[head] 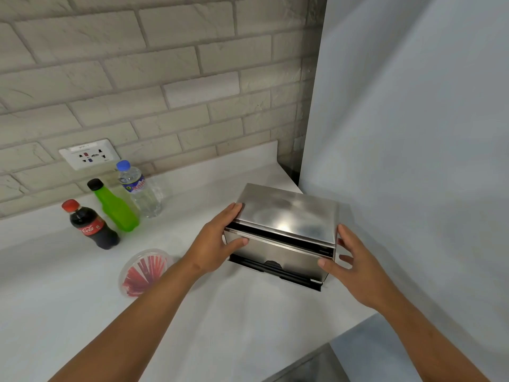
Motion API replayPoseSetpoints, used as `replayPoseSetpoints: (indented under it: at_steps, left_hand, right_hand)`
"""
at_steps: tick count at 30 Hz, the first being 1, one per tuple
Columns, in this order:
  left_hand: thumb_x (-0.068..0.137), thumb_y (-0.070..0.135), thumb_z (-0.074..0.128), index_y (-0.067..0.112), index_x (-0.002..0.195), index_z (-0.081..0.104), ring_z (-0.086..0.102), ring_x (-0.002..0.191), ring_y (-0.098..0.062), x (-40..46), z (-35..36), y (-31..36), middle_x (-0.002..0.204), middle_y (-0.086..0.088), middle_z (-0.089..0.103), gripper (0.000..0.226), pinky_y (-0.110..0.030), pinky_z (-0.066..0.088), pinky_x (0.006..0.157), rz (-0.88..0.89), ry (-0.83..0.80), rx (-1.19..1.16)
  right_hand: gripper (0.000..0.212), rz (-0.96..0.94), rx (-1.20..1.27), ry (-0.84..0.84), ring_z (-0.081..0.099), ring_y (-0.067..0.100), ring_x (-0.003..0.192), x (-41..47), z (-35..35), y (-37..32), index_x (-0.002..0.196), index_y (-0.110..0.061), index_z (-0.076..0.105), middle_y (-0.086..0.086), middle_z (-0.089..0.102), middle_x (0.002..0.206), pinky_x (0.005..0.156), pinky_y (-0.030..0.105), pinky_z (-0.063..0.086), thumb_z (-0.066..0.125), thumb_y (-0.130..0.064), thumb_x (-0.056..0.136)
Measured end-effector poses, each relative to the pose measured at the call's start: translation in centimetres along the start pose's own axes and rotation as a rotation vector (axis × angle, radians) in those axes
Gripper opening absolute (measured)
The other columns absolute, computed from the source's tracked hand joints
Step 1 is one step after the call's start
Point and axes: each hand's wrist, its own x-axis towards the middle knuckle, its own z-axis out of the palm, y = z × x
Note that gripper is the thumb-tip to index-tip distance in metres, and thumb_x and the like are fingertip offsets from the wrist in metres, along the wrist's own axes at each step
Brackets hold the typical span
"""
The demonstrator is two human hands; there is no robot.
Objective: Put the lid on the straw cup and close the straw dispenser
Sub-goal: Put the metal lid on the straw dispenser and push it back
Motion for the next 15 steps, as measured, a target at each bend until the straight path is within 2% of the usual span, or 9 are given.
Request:
replayPoseSetpoints:
  at_steps: [3, 6, 10, 12, 15]
  left_hand:
    - [0.088, 0.028, 0.083, 0.041, 0.157, 0.037, 0.033, 0.151, 0.002, -0.1, 0.3, 0.0, 0.163, 0.014, 0.038, 0.084, -0.035, 0.032, 0.125, -0.004, 0.043, -0.009]
    - [0.086, 0.030, 0.083, 0.040, 0.156, 0.042, 0.030, 0.145, 0.018, -0.1, 0.4, -0.1, 0.161, 0.017, 0.040, 0.082, -0.031, 0.033, 0.124, -0.024, 0.068, -0.018]
    - [0.083, 0.042, 0.079, 0.038, 0.155, 0.045, 0.039, 0.148, 0.002, -0.4, 0.6, 0.1, 0.160, 0.015, 0.044, 0.080, -0.032, 0.038, 0.122, -0.051, 0.090, -0.064]
    - [0.081, 0.045, 0.078, 0.037, 0.154, 0.048, 0.042, 0.145, 0.005, -0.7, 0.9, 0.2, 0.158, 0.014, 0.048, 0.079, -0.023, 0.036, 0.120, -0.059, 0.113, -0.085]
    - [0.082, 0.036, 0.082, 0.034, 0.152, 0.051, 0.049, 0.139, 0.007, -1.1, 1.3, 0.3, 0.154, 0.010, 0.056, 0.077, -0.015, 0.039, 0.115, -0.069, 0.162, -0.115]
  right_hand:
    - [0.093, -0.021, 0.019, 0.033, 0.038, -0.033, 0.125, -0.5, 0.2, 0.0, 0.152, -0.047, 0.021, -0.052, 0.035, 0.139, 0.095, 0.007, 0.042, 0.072, -0.055, 0.076]
    - [0.079, -0.033, 0.020, 0.040, 0.038, -0.032, 0.127, -0.8, 0.4, -0.3, 0.142, -0.064, 0.024, -0.059, 0.037, 0.138, 0.096, 0.002, 0.042, 0.070, -0.056, 0.078]
    - [0.075, -0.058, 0.024, 0.060, 0.038, -0.030, 0.128, -1.3, 0.9, -0.5, 0.138, -0.070, 0.022, -0.065, 0.032, 0.135, 0.095, -0.004, 0.038, 0.068, -0.056, 0.081]
    - [0.074, -0.074, 0.017, 0.074, 0.038, -0.030, 0.129, -1.4, 1.2, -0.3, 0.140, -0.068, 0.021, -0.065, 0.031, 0.136, 0.095, -0.003, 0.038, 0.068, -0.055, 0.084]
    - [0.075, -0.065, 0.006, 0.098, 0.042, -0.026, 0.130, -1.5, 1.5, 0.5, 0.148, -0.061, 0.024, -0.061, 0.034, 0.139, 0.104, 0.011, 0.041, 0.071, -0.038, 0.093]
